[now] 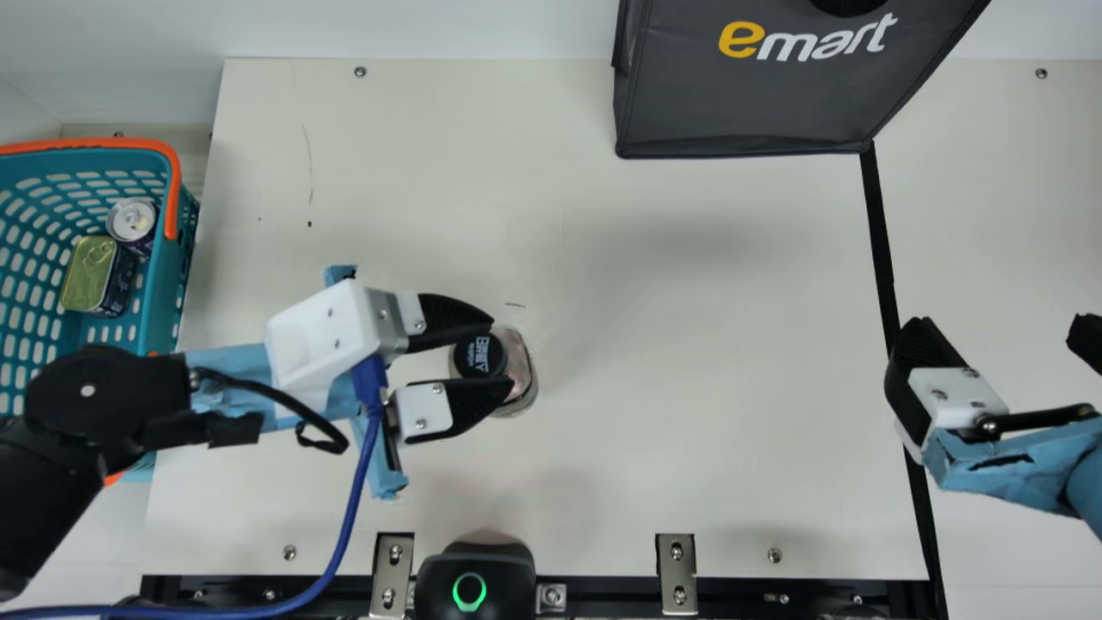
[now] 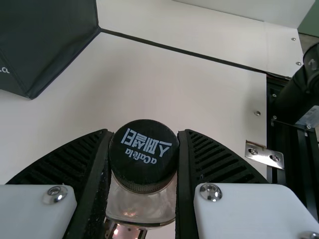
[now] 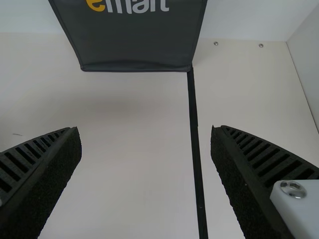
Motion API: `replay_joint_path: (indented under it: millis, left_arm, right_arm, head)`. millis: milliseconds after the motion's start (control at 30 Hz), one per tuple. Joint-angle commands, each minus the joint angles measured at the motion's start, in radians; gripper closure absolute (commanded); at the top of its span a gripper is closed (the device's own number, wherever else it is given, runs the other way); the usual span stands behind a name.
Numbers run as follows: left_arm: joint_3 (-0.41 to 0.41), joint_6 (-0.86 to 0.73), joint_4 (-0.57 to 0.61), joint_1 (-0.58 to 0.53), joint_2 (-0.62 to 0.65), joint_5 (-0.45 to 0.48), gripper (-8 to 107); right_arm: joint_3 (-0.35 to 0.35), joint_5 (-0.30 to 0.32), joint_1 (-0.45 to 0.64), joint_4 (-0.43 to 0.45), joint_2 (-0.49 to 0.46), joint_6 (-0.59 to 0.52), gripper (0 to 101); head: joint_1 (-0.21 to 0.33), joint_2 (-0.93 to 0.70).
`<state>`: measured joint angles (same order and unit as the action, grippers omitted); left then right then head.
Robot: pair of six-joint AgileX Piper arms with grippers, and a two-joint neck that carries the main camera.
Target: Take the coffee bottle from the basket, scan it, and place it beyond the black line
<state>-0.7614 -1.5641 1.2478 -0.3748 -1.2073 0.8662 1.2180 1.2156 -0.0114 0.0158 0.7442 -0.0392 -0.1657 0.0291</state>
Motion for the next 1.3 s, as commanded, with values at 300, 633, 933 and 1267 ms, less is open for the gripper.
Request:
replay_joint_path:
  millis: [300, 633, 933, 1267]
  left_arm:
    - [-0.075, -0.012, 0.034, -0.094, -0.099, -0.103, 89]
    - [-0.139, -0.016, 0.047, -0.152, -0.198, -0.184, 89]
    - [-0.22, 0.028, 0.029, -0.202, -0.289, -0.258, 89]
    - [-0.311, 0.124, -0.034, -0.246, -0.38, -0.313, 89]
  right_arm:
    - [0.0, 0.0, 0.0, 0.0, 0.0, 0.0, 10]
    - [0.0, 0.0, 0.0, 0.0, 0.0, 0.0, 10]
    - [0.0, 0.0, 0.0, 0.0, 0.0, 0.0, 10]
    - [0.0, 0.0, 0.0, 0.0, 0.0, 0.0, 10]
  head:
    - [0.027, -0.002]
    - [0.027, -0.002]
    - [0.027, -0.002]
    - [0.027, -0.002]
